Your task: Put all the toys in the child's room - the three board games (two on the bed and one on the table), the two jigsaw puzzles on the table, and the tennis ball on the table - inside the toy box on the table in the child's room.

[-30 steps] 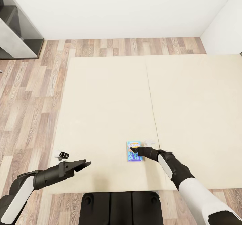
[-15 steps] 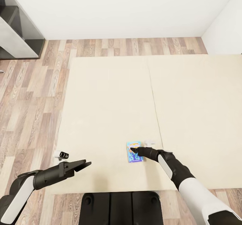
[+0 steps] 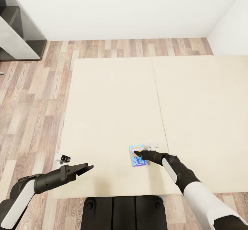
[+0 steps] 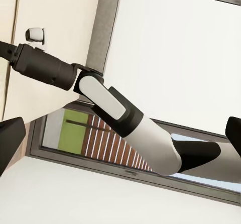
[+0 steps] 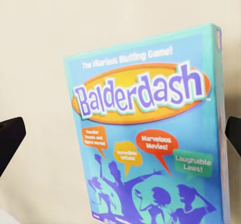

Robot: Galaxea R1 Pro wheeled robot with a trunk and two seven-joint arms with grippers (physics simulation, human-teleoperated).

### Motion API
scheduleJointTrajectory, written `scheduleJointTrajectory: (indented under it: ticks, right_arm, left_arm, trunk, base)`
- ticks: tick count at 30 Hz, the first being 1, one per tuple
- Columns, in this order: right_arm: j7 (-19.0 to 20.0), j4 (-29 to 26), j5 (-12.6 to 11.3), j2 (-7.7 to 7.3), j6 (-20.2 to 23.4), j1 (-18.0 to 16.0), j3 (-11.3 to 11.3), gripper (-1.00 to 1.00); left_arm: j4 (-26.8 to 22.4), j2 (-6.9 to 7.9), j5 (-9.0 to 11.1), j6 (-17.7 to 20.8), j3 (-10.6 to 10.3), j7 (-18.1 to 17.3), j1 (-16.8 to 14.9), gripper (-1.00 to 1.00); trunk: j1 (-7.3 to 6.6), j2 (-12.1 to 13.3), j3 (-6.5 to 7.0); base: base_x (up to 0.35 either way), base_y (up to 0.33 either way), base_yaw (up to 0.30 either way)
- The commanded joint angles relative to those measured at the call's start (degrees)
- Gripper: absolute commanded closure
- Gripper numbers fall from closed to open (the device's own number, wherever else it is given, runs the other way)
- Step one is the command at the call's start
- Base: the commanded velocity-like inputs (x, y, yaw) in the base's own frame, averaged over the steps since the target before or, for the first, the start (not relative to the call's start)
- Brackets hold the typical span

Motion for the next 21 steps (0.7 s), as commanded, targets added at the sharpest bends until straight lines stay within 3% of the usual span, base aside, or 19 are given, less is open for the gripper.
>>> scheduleJointTrajectory:
  ticks: [1,21]
  right_arm:
    - [-0.1,-0.1,-0.5,-0.09,0.3,0.0,0.2,-1.0]
    - [-0.1,0.3,-0.5,-0.39,0.8,0.0,0.4,-1.0]
  left_arm:
    - [0.0,0.01,0.1,0.3,0.0,-0.1,0.0,-1.0]
    - [0.0,0.01,0.1,0.3,0.0,-0.1,0.0,-1.0]
  trunk:
    - [0.03,-0.1,-0.06]
    - [0.03,-0.1,-0.06]
  base:
    - [0.0,0.011,0.0]
    - [0.0,0.002,0.0]
